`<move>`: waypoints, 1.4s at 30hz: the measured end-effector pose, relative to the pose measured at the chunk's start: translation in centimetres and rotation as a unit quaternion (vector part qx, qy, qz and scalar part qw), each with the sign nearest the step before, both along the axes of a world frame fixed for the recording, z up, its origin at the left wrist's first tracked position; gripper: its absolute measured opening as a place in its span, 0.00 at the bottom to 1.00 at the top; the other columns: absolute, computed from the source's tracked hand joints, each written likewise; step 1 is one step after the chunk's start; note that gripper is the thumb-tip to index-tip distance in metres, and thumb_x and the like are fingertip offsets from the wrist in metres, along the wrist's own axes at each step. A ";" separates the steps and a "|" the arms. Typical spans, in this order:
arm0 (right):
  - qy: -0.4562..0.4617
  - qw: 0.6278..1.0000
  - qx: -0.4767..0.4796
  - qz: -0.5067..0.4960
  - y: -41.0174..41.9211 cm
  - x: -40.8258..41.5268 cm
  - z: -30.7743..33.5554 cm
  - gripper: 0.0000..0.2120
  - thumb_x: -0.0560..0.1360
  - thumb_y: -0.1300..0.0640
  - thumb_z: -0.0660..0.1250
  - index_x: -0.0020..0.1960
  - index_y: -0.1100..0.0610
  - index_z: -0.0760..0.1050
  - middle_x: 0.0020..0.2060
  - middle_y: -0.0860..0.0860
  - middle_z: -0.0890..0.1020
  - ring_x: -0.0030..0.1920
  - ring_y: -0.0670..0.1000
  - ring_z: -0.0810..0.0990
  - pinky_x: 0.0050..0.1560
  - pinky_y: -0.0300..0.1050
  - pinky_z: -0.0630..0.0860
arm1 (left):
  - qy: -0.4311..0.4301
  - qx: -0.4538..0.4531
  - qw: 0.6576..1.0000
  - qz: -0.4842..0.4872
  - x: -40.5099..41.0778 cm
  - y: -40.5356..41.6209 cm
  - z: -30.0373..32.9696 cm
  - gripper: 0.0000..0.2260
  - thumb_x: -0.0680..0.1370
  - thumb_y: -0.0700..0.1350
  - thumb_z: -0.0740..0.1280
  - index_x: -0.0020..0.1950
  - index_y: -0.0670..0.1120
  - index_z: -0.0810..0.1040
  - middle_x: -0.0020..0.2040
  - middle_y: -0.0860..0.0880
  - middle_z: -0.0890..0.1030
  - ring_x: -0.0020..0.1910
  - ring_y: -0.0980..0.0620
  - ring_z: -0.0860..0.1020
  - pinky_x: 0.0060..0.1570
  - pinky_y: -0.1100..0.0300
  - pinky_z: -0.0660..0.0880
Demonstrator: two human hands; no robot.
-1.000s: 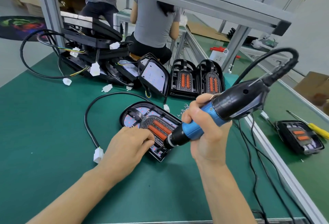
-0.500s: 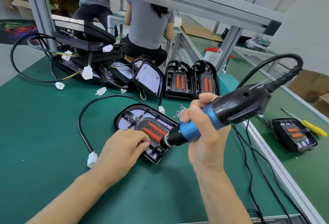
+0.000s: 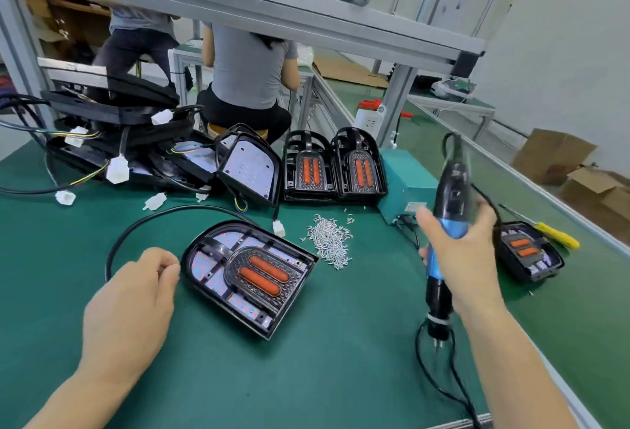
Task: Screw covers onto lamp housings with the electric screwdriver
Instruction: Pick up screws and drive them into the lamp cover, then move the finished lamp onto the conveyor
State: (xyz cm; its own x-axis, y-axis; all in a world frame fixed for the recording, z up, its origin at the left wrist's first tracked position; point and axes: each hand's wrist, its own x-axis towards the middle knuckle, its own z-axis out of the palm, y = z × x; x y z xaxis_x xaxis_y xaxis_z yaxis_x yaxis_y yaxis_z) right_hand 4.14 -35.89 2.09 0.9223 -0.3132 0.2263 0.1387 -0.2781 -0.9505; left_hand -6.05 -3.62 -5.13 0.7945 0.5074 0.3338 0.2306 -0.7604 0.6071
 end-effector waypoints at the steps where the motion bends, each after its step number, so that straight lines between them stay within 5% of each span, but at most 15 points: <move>1: 0.050 0.998 -0.050 -0.002 -0.5 0.7 -0.8 0.39 0.72 0.47 0.74 0.74 0.47 0.55 0.39 0.44 0.80 0.25 0.46 0.79 0.36 0.47 0.78 | 0.011 0.001 1.000 0.014 0.2 0.2 -0.5 0.07 0.80 0.42 0.60 0.42 0.49 0.72 0.35 0.48 0.76 0.36 0.43 0.74 0.35 0.52 0.70; 5: 0.217 0.941 -0.259 0.018 -0.6 2.7 -3.8 0.41 0.74 0.41 0.70 0.77 0.54 0.51 0.53 0.52 0.77 0.47 0.60 0.82 0.49 0.52 0.78 | 0.085 0.026 0.995 0.040 0.8 0.6 -2.0 0.09 0.80 0.41 0.57 0.40 0.46 0.71 0.37 0.47 0.75 0.37 0.43 0.71 0.33 0.54 0.66; 7: 0.251 0.898 -0.360 0.026 -0.3 3.3 -5.0 0.35 0.75 0.39 0.67 0.71 0.57 0.57 0.56 0.54 0.77 0.52 0.59 0.79 0.47 0.48 0.73 | 0.150 0.123 0.980 0.036 1.2 0.3 -2.0 0.07 0.79 0.41 0.57 0.43 0.45 0.73 0.42 0.47 0.75 0.41 0.45 0.72 0.36 0.55 0.64; 10: 0.255 0.851 -0.459 0.013 0.1 4.1 -6.1 0.24 0.77 0.38 0.64 0.57 0.57 0.62 0.56 0.56 0.78 0.52 0.58 0.77 0.42 0.46 0.68 | 0.232 0.246 0.941 0.015 2.0 -0.3 -1.8 0.06 0.77 0.42 0.59 0.50 0.49 0.74 0.48 0.51 0.75 0.50 0.49 0.74 0.40 0.59 0.61; 17: 0.260 0.774 -0.576 -0.037 -1.2 5.8 -5.3 0.27 0.78 0.35 0.59 0.63 0.57 0.66 0.56 0.54 0.78 0.59 0.56 0.75 0.43 0.46 0.70 | 0.212 0.276 0.937 0.000 3.9 -2.9 -1.0 0.09 0.77 0.43 0.58 0.56 0.50 0.73 0.53 0.53 0.74 0.54 0.51 0.73 0.47 0.59 0.66; 22: 0.224 0.718 -0.657 -0.041 1.5 5.5 -4.0 0.32 0.77 0.32 0.55 0.69 0.55 0.68 0.65 0.54 0.72 0.66 0.56 0.71 0.62 0.49 0.71 | 0.217 0.267 0.939 0.010 3.5 -2.1 -0.9 0.10 0.79 0.42 0.54 0.57 0.50 0.70 0.56 0.53 0.71 0.56 0.51 0.71 0.50 0.59 0.66; 24: 0.092 0.777 -0.623 -0.001 5.3 4.9 -2.8 0.32 0.77 0.32 0.55 0.69 0.55 0.69 0.64 0.53 0.74 0.65 0.55 0.71 0.61 0.49 0.70 | 0.209 0.254 0.944 0.027 3.0 -0.8 -1.1 0.10 0.79 0.42 0.54 0.57 0.51 0.71 0.55 0.53 0.71 0.55 0.51 0.70 0.50 0.59 0.66; 26: 0.076 0.858 -0.479 0.170 9.1 3.9 -1.7 0.30 0.74 0.30 0.57 0.65 0.50 0.73 0.57 0.48 0.77 0.59 0.52 0.74 0.57 0.47 0.70 | 0.197 0.234 0.951 0.036 2.6 -0.2 -1.0 0.10 0.80 0.43 0.54 0.56 0.51 0.72 0.55 0.53 0.72 0.55 0.51 0.71 0.50 0.59 0.65; 28: 0.167 0.837 -0.407 0.326 12.2 2.5 -1.4 0.28 0.68 0.25 0.62 0.57 0.45 0.75 0.49 0.42 0.77 0.53 0.49 0.76 0.54 0.44 0.70 | 0.186 0.203 0.960 0.045 2.1 -0.4 -0.5 0.07 0.78 0.43 0.59 0.53 0.50 0.75 0.52 0.52 0.75 0.54 0.49 0.73 0.53 0.56 0.65; 30: 0.200 0.807 -0.419 0.363 13.4 2.5 -2.2 0.34 0.63 0.27 0.69 0.60 0.49 0.77 0.54 0.45 0.81 0.55 0.50 0.78 0.56 0.44 0.73 | 0.139 0.193 0.971 0.022 1.4 -0.5 -0.5 0.05 0.69 0.37 0.72 0.42 0.45 0.80 0.42 0.48 0.79 0.45 0.44 0.78 0.51 0.47 0.70; 32: 0.240 0.835 -0.331 0.368 13.4 2.7 -3.1 0.33 0.63 0.35 0.76 0.60 0.55 0.80 0.55 0.50 0.83 0.54 0.51 0.81 0.59 0.46 0.74 | 0.095 0.202 0.974 -0.017 0.9 -0.3 -1.6 0.12 0.59 0.34 0.79 0.33 0.43 0.79 0.35 0.45 0.79 0.34 0.42 0.78 0.40 0.47 0.75; 34: 0.275 0.861 -0.197 0.379 13.1 2.6 -3.7 0.22 0.66 0.43 0.78 0.50 0.59 0.83 0.45 0.53 0.86 0.43 0.51 0.81 0.56 0.48 0.75 | 0.108 0.179 0.977 -0.051 0.4 -0.2 -2.0 0.08 0.65 0.37 0.77 0.37 0.44 0.79 0.39 0.47 0.79 0.38 0.43 0.78 0.40 0.50 0.75; 37: 0.228 0.897 -0.112 0.362 12.4 2.5 -3.7 0.16 0.70 0.48 0.76 0.45 0.62 0.82 0.38 0.52 0.84 0.38 0.50 0.78 0.48 0.47 0.71 | 0.091 0.147 0.984 -0.046 1.2 -0.3 -2.0 0.07 0.81 0.48 0.58 0.52 0.52 0.75 0.54 0.55 0.73 0.56 0.52 0.71 0.55 0.58 0.66; 40: 0.160 0.914 -0.035 0.370 12.5 2.2 -1.9 0.10 0.72 0.51 0.75 0.44 0.58 0.83 0.40 0.53 0.86 0.39 0.49 0.81 0.47 0.45 0.76 | 0.095 0.179 0.974 -0.103 2.6 -1.7 -0.9 0.05 0.76 0.42 0.64 0.49 0.49 0.79 0.50 0.51 0.76 0.50 0.46 0.75 0.45 0.55 0.69; 42: 0.141 0.910 0.013 0.389 13.2 1.7 -0.8 0.05 0.74 0.53 0.74 0.41 0.54 0.84 0.38 0.50 0.86 0.36 0.46 0.82 0.40 0.37 0.76 | 0.021 0.099 0.981 -0.164 3.2 -3.1 -1.1 0.10 0.66 0.35 0.67 0.45 0.43 0.82 0.44 0.44 0.81 0.43 0.41 0.79 0.38 0.53 0.71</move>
State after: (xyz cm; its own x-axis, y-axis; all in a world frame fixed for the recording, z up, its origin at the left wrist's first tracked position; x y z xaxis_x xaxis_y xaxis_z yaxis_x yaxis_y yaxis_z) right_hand 5.80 -22.71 1.33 0.8877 0.4574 -0.0518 0.0338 -0.1770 -0.9836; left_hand -2.80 -6.70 -6.23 0.9196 0.1510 0.3627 -0.0239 -0.9000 0.4352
